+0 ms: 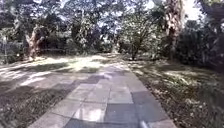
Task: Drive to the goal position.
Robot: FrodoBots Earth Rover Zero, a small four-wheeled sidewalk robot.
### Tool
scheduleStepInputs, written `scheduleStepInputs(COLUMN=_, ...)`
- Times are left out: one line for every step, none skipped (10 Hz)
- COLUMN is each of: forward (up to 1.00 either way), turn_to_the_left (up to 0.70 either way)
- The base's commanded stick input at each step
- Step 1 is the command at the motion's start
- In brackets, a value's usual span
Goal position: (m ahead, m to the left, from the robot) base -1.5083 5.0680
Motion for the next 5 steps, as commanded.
scheduleStepInputs(forward=0.5, turn_to_the_left=0.0)
scheduleStepInputs(forward=0.5, turn_to_the_left=0.0)
scheduleStepInputs(forward=0.5, turn_to_the_left=0.0)
scheduleStepInputs(forward=0.5, turn_to_the_left=0.0)
scheduleStepInputs(forward=0.5, turn_to_the_left=0.0)
